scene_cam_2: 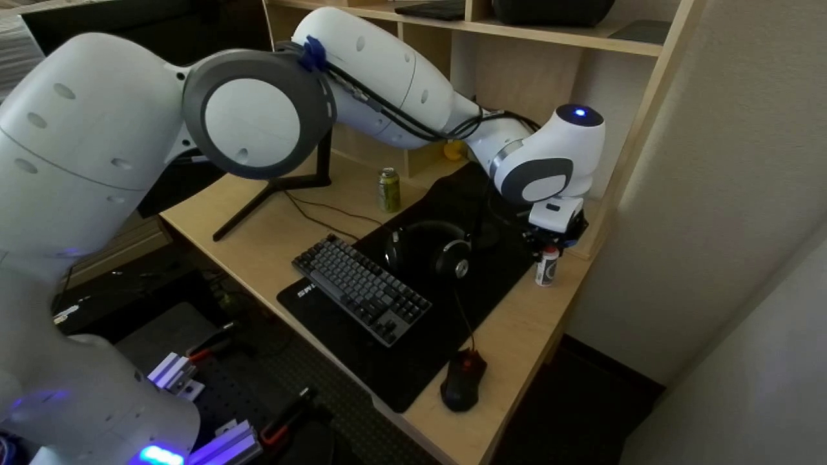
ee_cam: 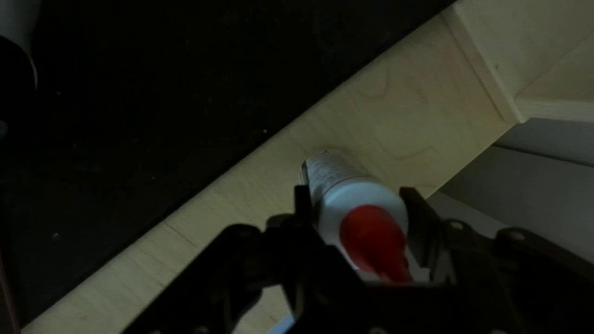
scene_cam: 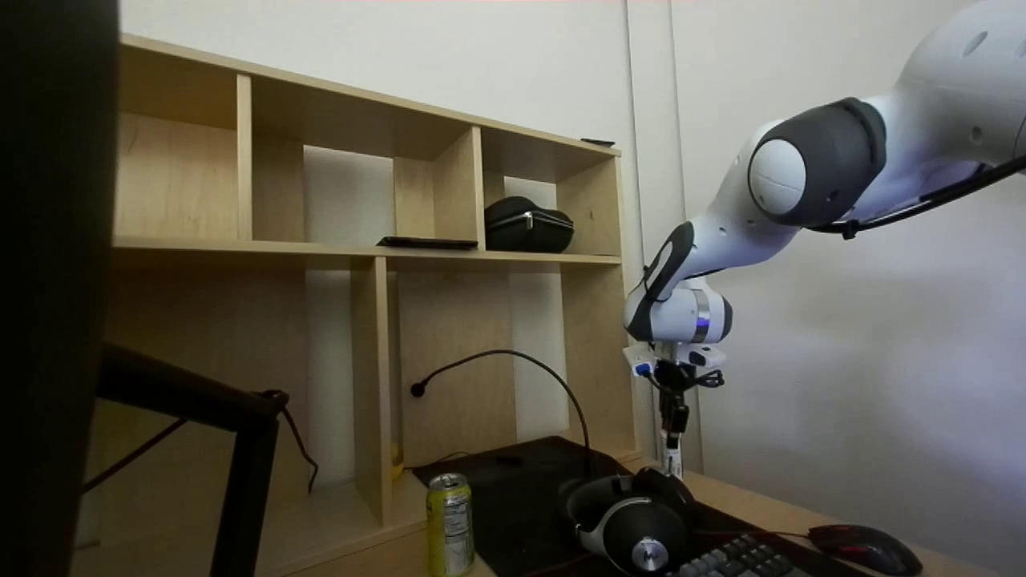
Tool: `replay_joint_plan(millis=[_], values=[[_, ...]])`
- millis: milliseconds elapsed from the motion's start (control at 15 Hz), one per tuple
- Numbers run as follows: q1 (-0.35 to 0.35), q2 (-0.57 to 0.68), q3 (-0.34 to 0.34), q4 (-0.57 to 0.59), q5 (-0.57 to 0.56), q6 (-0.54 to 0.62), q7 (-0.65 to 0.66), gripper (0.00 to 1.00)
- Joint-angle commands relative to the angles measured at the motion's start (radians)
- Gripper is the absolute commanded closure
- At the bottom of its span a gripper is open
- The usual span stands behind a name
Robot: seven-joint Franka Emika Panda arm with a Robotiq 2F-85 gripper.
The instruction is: Move the white bottle to the right
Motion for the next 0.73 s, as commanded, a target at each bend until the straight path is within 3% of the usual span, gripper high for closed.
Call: replay_joint_plan(millis=[0,200,467,533,667], values=[[-0.032,-0.022,0.043,0.011,0.043,0.020,-0.021,0.19],[-0.010,-0.055,0.025,-0.018,0.051,0.106,-0.021,0.01],[0.008,-0.122,0.015,-0.077,0.036,0.183,-0.027,0.00],[-0.007,-0.060,0.020,0.006,0.028,0.141,-0.001,0.00],[-0.006,-0.066,0.020,0.007,0.027,0.142,-0.001,0.00]])
